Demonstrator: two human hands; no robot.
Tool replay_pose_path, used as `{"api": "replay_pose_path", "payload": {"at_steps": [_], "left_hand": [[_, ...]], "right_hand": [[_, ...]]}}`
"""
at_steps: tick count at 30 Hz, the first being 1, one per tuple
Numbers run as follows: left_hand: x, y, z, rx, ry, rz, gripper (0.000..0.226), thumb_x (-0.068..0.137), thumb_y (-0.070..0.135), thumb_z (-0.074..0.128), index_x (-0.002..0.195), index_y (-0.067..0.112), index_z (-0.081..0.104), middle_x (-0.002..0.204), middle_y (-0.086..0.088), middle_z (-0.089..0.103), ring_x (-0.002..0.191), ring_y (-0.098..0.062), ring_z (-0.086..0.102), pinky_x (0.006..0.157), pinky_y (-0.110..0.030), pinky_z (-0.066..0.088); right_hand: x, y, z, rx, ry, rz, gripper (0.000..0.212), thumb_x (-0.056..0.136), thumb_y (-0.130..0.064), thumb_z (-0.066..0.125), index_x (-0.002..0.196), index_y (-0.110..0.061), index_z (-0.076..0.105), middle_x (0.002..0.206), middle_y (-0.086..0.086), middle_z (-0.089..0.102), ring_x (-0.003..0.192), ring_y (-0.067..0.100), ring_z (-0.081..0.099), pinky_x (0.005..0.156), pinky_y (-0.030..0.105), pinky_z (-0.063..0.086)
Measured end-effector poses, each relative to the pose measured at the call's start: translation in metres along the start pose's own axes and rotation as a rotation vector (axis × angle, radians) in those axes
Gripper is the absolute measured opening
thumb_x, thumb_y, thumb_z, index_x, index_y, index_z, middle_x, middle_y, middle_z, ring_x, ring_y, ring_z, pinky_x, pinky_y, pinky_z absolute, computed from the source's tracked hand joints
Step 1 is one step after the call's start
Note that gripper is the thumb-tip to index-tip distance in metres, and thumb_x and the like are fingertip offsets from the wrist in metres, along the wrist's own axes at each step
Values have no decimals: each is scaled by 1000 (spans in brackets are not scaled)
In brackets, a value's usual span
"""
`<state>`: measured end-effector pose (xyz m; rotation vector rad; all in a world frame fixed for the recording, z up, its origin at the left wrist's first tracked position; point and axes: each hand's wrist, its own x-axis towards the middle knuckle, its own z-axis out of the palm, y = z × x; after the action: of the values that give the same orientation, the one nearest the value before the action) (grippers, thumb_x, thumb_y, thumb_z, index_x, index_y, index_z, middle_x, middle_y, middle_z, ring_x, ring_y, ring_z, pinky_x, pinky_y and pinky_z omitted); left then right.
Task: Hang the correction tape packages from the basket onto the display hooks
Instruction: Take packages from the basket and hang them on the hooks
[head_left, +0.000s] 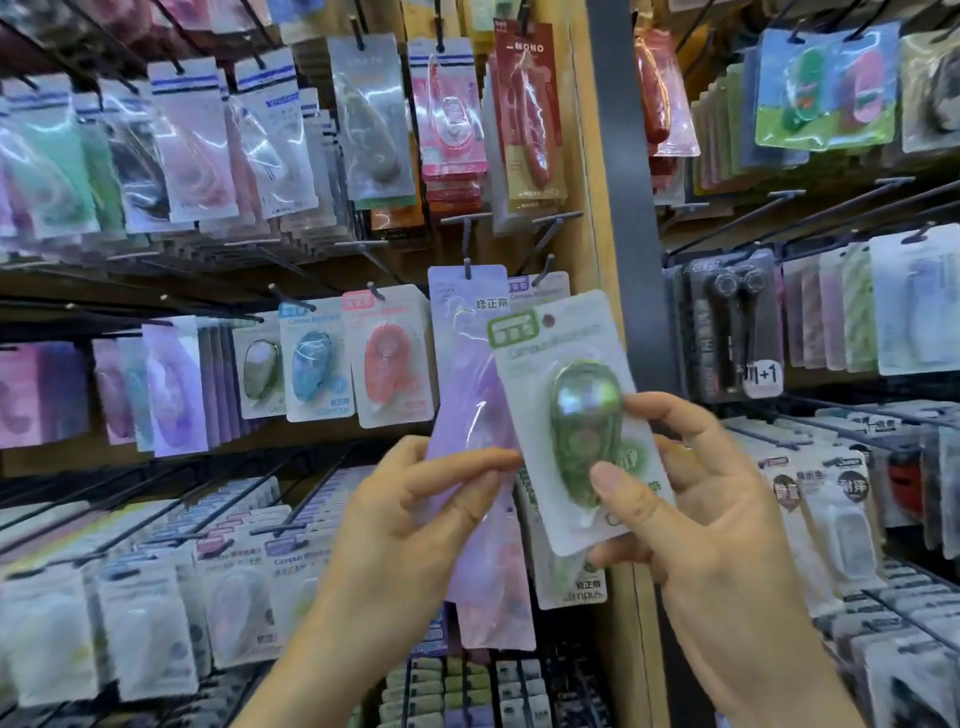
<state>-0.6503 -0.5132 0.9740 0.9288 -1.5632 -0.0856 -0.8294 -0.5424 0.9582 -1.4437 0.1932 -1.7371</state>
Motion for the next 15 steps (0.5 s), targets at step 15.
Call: {"api": "replay_pose_path", "payload": {"at_steps": [15], "left_hand": [[-9, -8, -54, -258, 284, -258, 29, 77, 40, 64, 78, 14, 78, 82, -11, 76, 72, -18, 70, 60, -28, 52]], "right_hand": [[-7, 42, 69, -976, -183, -276, 51, 64, -68, 66, 109, -56, 44, 110, -25, 45, 96, -2, 52, 72, 17, 47]]}}
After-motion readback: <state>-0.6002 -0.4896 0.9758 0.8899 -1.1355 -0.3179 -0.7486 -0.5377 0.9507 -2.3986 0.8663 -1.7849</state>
